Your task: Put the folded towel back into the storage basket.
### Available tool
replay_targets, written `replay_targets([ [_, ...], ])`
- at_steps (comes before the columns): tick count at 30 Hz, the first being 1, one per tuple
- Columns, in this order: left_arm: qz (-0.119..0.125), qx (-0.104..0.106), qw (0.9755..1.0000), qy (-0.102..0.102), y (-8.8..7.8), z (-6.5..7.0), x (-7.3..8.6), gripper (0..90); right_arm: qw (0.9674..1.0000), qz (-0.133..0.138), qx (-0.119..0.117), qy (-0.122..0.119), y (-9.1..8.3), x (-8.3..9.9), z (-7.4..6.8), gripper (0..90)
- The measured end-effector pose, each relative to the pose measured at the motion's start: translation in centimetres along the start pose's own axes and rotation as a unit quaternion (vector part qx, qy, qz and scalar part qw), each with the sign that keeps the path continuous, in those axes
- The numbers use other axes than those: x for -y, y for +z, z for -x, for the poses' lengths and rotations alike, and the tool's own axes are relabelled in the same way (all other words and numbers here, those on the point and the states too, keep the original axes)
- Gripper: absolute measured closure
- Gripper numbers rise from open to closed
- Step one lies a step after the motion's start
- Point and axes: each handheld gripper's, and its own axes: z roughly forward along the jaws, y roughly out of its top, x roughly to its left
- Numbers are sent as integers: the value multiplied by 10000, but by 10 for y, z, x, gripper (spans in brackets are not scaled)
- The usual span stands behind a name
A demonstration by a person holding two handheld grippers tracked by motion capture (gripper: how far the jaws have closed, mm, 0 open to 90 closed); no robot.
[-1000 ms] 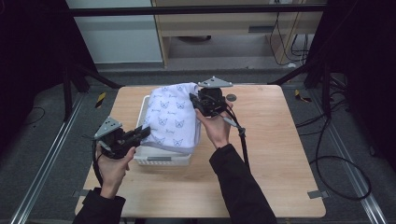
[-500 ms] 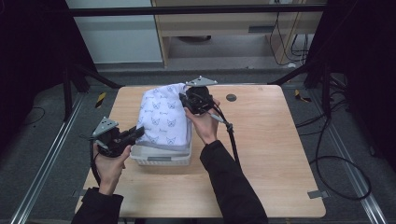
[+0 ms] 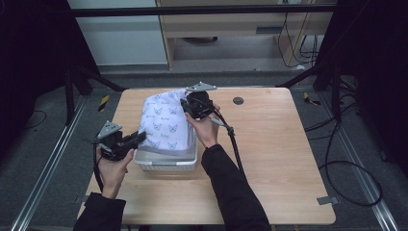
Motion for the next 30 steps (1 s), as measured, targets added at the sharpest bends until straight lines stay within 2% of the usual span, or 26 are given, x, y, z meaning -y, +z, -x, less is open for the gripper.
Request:
replay_targets([
  [18,-530,-163,9985,39,24,-5,16,778,9990,-442,20,103,30,28,6,755],
  [30,-887,-333,9954,142,38,-6,26,775,9971,-764,29,32,48,46,4,745],
])
